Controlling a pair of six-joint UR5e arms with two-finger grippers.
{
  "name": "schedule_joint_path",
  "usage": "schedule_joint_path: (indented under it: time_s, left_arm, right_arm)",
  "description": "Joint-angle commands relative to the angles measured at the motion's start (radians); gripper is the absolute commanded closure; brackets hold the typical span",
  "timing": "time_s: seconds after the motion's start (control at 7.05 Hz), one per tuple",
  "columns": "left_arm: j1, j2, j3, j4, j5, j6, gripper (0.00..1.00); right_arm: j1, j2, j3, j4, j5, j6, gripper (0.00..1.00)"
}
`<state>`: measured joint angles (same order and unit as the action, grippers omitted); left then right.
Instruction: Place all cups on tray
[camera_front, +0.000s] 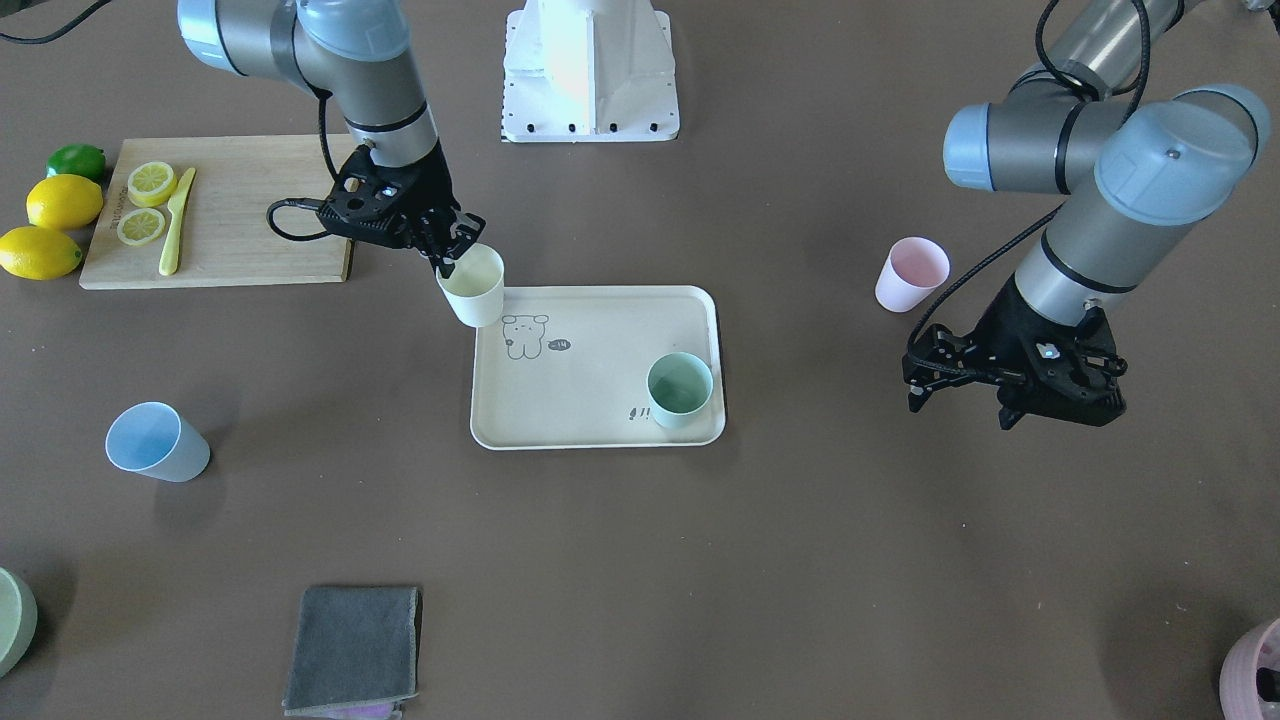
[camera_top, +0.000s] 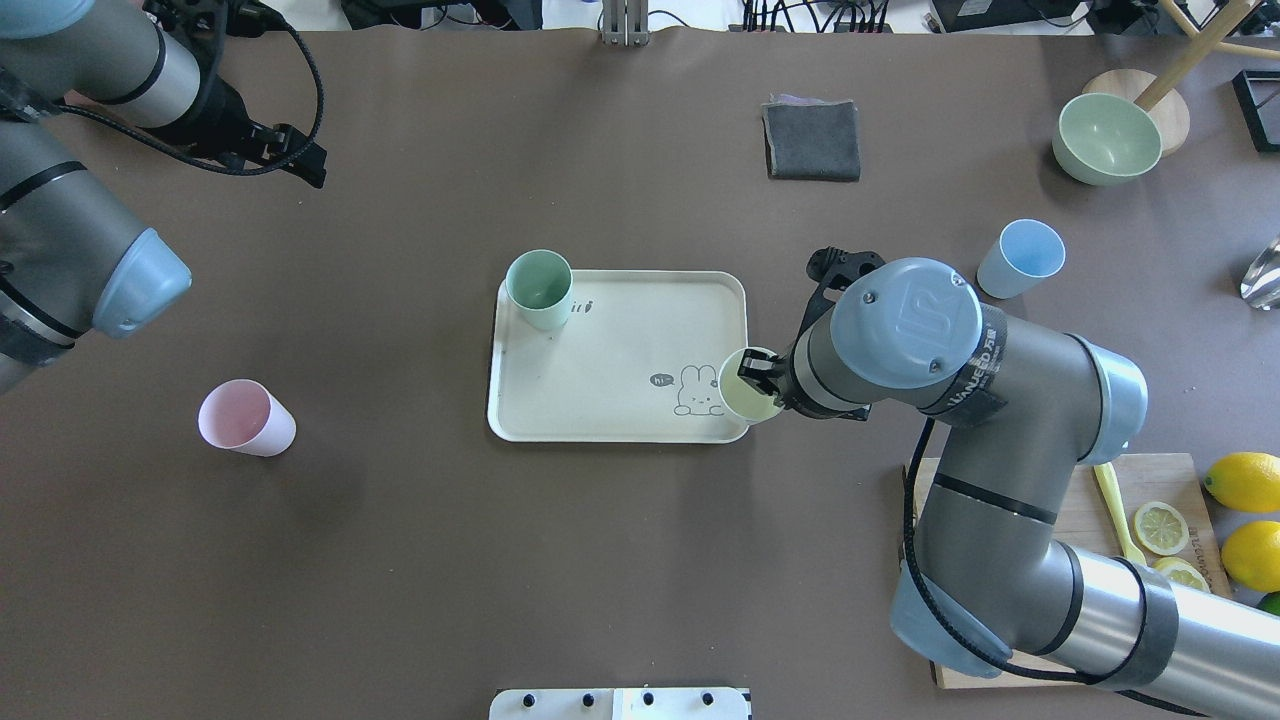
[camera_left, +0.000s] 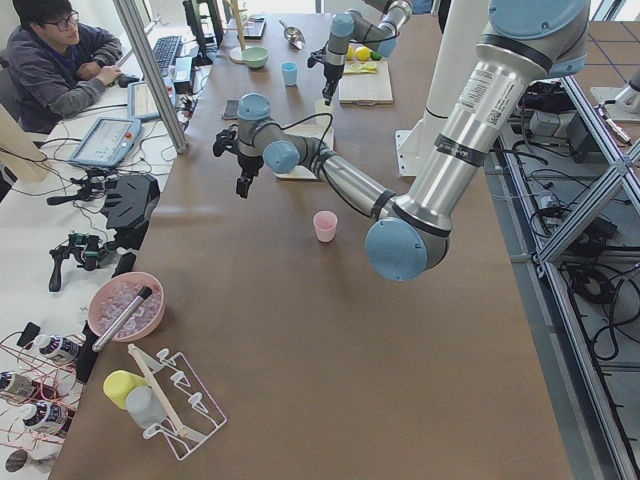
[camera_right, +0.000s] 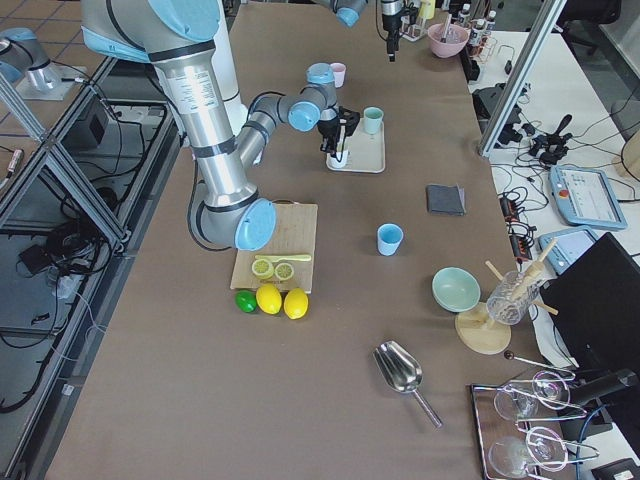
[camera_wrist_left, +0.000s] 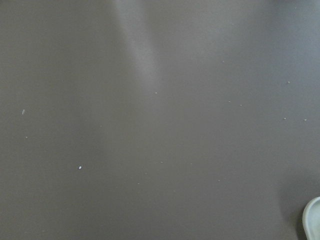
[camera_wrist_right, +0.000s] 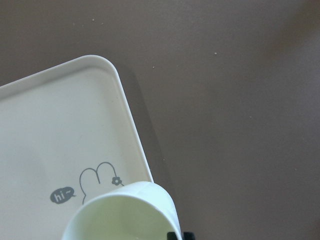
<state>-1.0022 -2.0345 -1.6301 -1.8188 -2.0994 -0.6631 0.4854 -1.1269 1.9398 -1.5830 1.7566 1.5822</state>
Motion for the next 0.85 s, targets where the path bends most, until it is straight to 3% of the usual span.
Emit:
schedule_joint_path:
  time_s: [0.0,0.14,0.28,0.43,0.57,0.71]
  left_arm:
    - [-0.001,0.003,0.001,-0.001,-0.001,0.002,0.01]
    - [-0.001,0.003,0.001,-0.001,-0.001,0.002,0.02]
    - [-0.001,0.003,0.001,-0.001,-0.001,0.002,0.02]
    - [-0.001,0.005,0.001,-0.001,-0.001,0.002,0.01]
    - [-0.001,0.005,0.001,-0.001,0.001,0.002,0.01]
    - [-0.004,0.026,-0.01,-0.002,-0.001,0.002,0.01]
  right_arm:
    - [-0.021,0.071,-0.05,0.0,-0.016,0.027,0.91]
    - [-0.021,0.105,-0.083,0.0,-0.017,0.042,0.91]
    - [-0.021,0.107,-0.085,0.001,-0.017,0.042,0.8]
    - [-0.021,0.105,-0.087,0.0,-0.017,0.027,0.34]
    - [-0.013,0.105,-0.082,0.0,-0.017,0.019,0.0]
    - [0.027,0.105,-0.067,-0.008,-0.003,-0.01,0.0]
